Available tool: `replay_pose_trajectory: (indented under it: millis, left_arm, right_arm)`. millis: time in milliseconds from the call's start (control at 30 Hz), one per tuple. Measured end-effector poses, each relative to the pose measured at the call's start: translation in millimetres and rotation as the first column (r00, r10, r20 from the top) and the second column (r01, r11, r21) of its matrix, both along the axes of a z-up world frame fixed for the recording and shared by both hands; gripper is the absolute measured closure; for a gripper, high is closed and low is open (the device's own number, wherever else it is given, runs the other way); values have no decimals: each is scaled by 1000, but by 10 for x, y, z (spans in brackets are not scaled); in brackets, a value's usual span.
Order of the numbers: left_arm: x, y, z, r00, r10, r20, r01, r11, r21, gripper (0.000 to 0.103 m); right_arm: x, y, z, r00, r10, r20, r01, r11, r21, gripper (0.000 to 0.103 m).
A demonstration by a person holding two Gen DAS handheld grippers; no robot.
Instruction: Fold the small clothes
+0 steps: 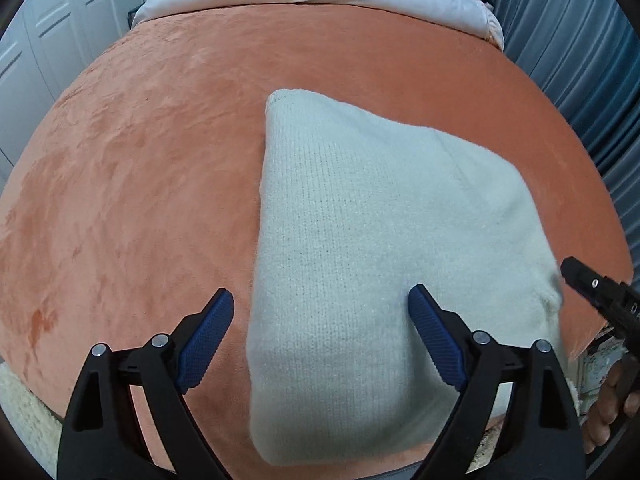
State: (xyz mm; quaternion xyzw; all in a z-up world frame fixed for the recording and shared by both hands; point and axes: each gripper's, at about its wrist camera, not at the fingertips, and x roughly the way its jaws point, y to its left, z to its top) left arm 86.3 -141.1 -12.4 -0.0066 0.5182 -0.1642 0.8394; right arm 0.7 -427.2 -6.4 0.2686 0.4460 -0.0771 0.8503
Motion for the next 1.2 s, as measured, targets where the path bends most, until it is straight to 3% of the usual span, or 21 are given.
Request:
replay_pose_trajectory:
  millis: [100,167,267,333,467,633,667,700,733,767,800,867,1000,1200]
  left_arm:
    - [-8,237,-62,998,52,-24,-55,989,-140,7]
    - [22,325,-219,992,65,-107,-84,980,-180,7]
    - [38,398,-390,983,65,-171,-110,958,-265,5]
    - [54,376,-459,981,45,-191,-103,948,-303,5]
    - [169,202,-573,970,-10,-242,-76,935,-346,5]
    - [288,9,-555,967,18,-255,-97,949,-301,5]
    - [298,-15,-536,965,22,-260,-100,951,-293,5]
    - [290,-38,-496,967,25,-255,-98,955,-281,7]
    - [259,-53,-450,970,23,-243,-89,961,-263,13]
    - [241,-80,-384,974,21,-226,-77,967,-242,21]
    - [206,-108,-308,978,12,-206,-59,973,-221,25]
    - [124,-161,-103,988,-26,-155,-2,983,-181,37]
    - [-55,-284,337,990,-108,-91,95,986,-137,40]
    - [-342,-384,914,975,-223,2,221,963,-154,40]
  right_arm:
    - [-42,-19,-187,999,10,-47,-8,999,48,35]
    - [-4,-33,-371,995,38,-89,-26,990,136,34]
    - [0,14,-552,996,53,-74,-32,964,263,26]
    - [24,56,-619,997,45,-59,-26,957,290,20]
    - [112,138,-644,998,65,-28,-54,952,300,19]
    - [417,178,-692,998,60,-25,-49,948,315,18]
    - [459,183,-686,998,59,-30,-47,950,308,24]
    - [494,198,-665,998,58,-34,-46,956,290,37]
    - [512,215,-630,998,60,-35,-48,961,272,44]
    - [505,228,-567,998,57,-25,-48,966,255,61]
    - [505,253,-507,998,56,-14,-51,969,242,67]
    - [460,318,-314,998,55,12,-56,977,205,69]
    - [282,481,118,997,43,62,-50,992,115,70]
    - [-307,481,734,984,-38,176,27,998,65,70]
